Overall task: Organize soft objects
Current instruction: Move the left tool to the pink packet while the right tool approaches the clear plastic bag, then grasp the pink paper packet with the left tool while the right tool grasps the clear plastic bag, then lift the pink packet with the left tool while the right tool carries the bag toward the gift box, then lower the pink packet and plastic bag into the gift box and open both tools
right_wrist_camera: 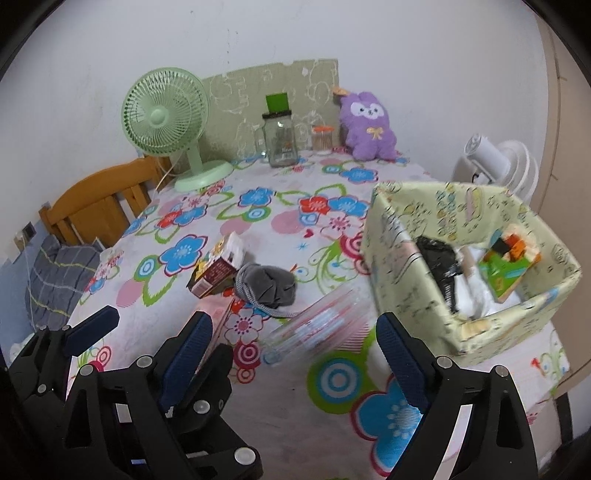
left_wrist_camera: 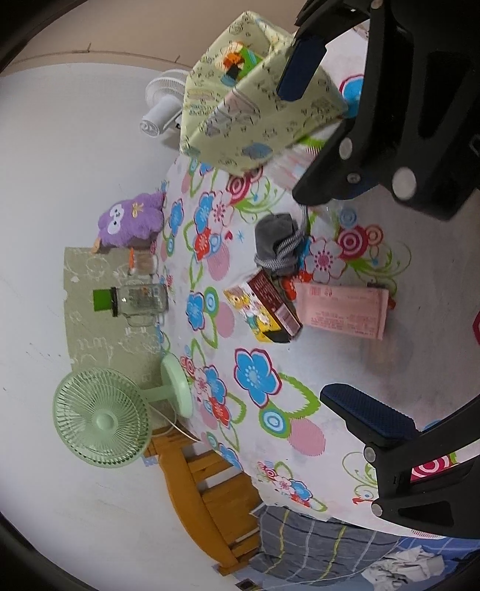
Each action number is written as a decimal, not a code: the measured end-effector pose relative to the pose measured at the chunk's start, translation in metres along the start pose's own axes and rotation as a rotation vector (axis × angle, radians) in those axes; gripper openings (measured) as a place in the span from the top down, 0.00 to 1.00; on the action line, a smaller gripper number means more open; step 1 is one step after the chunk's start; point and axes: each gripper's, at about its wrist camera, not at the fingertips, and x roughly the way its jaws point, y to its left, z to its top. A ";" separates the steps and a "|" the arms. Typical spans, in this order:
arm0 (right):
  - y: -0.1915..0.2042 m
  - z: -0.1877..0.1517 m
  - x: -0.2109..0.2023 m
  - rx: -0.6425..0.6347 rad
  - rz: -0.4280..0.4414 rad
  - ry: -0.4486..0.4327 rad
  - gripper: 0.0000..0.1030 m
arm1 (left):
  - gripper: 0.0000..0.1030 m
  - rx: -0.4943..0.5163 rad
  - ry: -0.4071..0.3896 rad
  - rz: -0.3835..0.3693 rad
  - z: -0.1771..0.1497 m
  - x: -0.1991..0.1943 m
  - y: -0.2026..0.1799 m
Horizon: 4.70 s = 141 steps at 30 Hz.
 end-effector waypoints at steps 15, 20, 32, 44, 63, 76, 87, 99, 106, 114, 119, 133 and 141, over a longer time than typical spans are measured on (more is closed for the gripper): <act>-0.003 0.000 0.045 0.051 -0.008 0.108 0.14 | 0.02 -0.025 0.081 0.025 -0.004 0.038 0.009; -0.001 0.000 0.060 0.042 -0.021 0.128 0.17 | 0.02 -0.028 0.111 0.037 -0.005 0.053 0.009; 0.004 -0.001 0.082 0.008 -0.072 0.160 0.44 | 0.03 -0.027 0.162 0.046 -0.008 0.075 0.011; 0.008 -0.003 0.075 -0.015 -0.054 0.149 0.66 | 0.27 -0.061 0.155 -0.027 -0.013 0.070 0.013; 0.006 -0.005 0.050 -0.010 -0.037 0.113 0.71 | 0.62 -0.068 0.123 -0.032 -0.014 0.045 0.007; 0.008 0.006 0.020 -0.018 -0.006 0.054 0.71 | 0.62 -0.072 0.054 -0.009 -0.001 0.014 0.004; 0.006 0.024 -0.006 -0.036 0.007 0.009 0.71 | 0.62 -0.074 0.003 0.003 0.016 -0.012 0.000; 0.000 0.046 -0.034 -0.059 0.013 -0.039 0.71 | 0.62 -0.078 -0.048 0.004 0.037 -0.038 -0.010; -0.008 0.058 -0.043 -0.067 0.016 -0.054 0.71 | 0.62 -0.064 -0.063 0.003 0.050 -0.046 -0.019; -0.027 0.069 -0.050 -0.057 0.028 -0.076 0.71 | 0.62 -0.042 -0.080 0.009 0.064 -0.048 -0.038; -0.040 0.075 -0.050 -0.063 0.015 -0.076 0.71 | 0.62 -0.033 -0.077 0.004 0.071 -0.044 -0.052; -0.076 0.086 -0.051 -0.039 -0.029 -0.096 0.72 | 0.62 0.001 -0.096 -0.040 0.087 -0.037 -0.087; -0.098 0.089 -0.052 -0.018 -0.063 -0.101 0.72 | 0.62 0.026 -0.097 -0.073 0.093 -0.029 -0.109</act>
